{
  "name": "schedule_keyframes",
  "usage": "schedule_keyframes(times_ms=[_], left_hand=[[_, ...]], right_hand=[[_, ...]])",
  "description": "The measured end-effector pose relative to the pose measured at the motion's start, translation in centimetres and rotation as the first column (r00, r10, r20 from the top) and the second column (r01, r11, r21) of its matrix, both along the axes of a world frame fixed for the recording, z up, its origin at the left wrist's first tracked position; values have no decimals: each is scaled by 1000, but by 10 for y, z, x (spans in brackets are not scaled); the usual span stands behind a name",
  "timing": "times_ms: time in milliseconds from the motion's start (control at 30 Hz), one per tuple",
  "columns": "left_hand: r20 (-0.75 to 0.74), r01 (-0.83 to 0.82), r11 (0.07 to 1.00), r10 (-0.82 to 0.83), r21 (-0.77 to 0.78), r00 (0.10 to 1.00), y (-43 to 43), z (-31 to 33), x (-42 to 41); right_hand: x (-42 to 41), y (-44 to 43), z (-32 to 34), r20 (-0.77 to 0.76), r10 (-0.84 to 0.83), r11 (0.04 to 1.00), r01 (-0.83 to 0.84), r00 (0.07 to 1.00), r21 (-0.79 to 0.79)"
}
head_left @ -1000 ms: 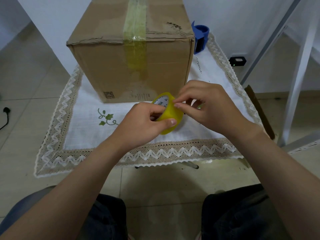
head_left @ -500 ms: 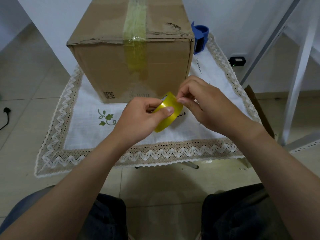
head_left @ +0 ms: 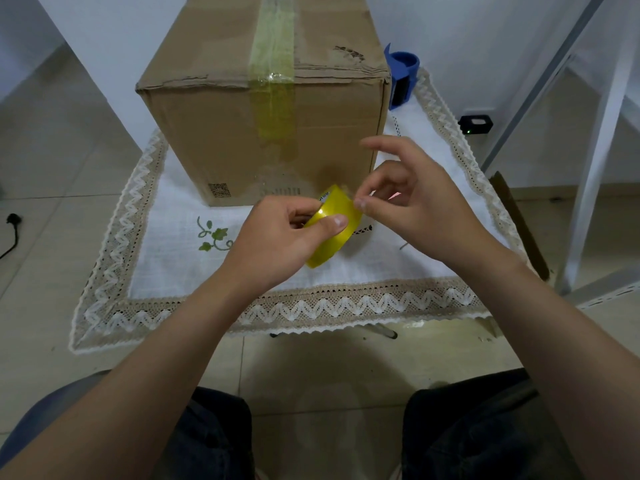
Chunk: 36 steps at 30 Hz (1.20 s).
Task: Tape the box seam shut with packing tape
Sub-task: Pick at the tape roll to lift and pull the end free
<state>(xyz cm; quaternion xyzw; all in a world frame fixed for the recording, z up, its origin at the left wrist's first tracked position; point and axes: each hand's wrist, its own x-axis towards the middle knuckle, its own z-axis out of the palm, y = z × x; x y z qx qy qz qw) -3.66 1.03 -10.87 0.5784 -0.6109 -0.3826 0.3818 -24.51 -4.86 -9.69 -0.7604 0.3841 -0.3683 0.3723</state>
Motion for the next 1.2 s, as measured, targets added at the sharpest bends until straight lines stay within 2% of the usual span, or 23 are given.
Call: schedule_keyframes(times_ms=[67,200,400,733,867,967,1200], left_hand=[[4,3,1000,-3,4,1000,1,0,-1],[-6,14,1000,-14,-9,1000,1,1,-1],[2,3,1000,-3,1,1000,3,3,-2],[7,-44,999,44,21,999,1,5,-6],[40,-74,997,74,3,996,0,4,-8],[40,-77,997,77,1,996,0,5,-9],[-4,-79,997,79,-12,997,1,5,-7]], right_hand=[[-2,-2,1,-4,-18,1000,18,1000,5],[-2,-3,-4,-138,21,999,-27,990,-41],[-2,-2,0,-117,9,998,-17,993,-64],[4,8,2,-145,-129,972,97,981,-213],[5,9,2,-149,-149,982,128,978,-142],[7,10,5,-126,-147,979,126,981,-157],[2,8,4,-94,-72,997,74,993,15]])
